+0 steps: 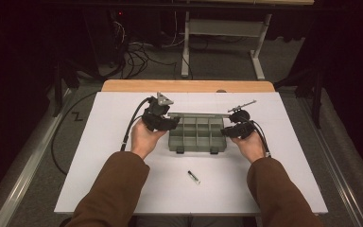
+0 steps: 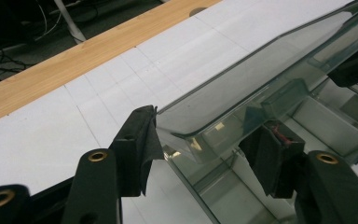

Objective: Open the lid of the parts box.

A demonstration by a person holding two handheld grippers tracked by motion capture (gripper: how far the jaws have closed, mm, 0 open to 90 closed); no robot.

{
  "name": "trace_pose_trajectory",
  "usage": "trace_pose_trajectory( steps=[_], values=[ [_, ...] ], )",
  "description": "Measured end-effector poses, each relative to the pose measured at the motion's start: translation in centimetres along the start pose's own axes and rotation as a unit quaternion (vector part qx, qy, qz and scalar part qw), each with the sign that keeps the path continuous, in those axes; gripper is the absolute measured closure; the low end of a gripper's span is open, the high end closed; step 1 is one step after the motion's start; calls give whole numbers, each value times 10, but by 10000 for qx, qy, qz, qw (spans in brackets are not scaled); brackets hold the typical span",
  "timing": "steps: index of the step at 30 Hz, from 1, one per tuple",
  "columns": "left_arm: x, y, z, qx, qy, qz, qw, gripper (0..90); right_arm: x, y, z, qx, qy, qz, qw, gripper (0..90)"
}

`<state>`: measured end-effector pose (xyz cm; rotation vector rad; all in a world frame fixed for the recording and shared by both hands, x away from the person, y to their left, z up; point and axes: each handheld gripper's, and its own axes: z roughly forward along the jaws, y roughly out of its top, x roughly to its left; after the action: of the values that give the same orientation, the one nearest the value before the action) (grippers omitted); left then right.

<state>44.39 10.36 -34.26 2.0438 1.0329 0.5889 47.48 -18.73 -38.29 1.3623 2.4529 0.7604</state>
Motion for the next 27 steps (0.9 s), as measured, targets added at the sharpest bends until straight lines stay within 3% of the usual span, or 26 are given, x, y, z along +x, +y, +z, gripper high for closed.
trace_pose_trajectory(
  steps=[7,12,13,14,17,22,23,27],
  values=[
    [9,3,7,-13,52,-158,9999,459,0,-1,0,-45,5,-10,10000,752],
    [12,5,10,-46,190,-25,9998,478,0,-1,0,-57,-16,-58,10000,754],
    [13,6,11,-24,187,-24,9998,478,0,-1,0,-57,-16,-58,10000,754],
    [11,6,13,-47,145,-160,9998,483,0,-1,0,-58,-11,-56,10000,754],
    [14,8,16,34,153,-30,9999,511,1,-1,0,-54,-22,-64,10000,755],
    [16,8,21,-66,65,-305,9995,553,1,-1,0,-56,-21,-69,10000,755],
    [18,8,21,-32,64,-224,9997,553,1,-1,0,-56,-21,-69,10000,755],
    [20,10,25,-33,72,-219,9997,581,2,-1,0,-57,-58,-90,9999,757]
  ],
)
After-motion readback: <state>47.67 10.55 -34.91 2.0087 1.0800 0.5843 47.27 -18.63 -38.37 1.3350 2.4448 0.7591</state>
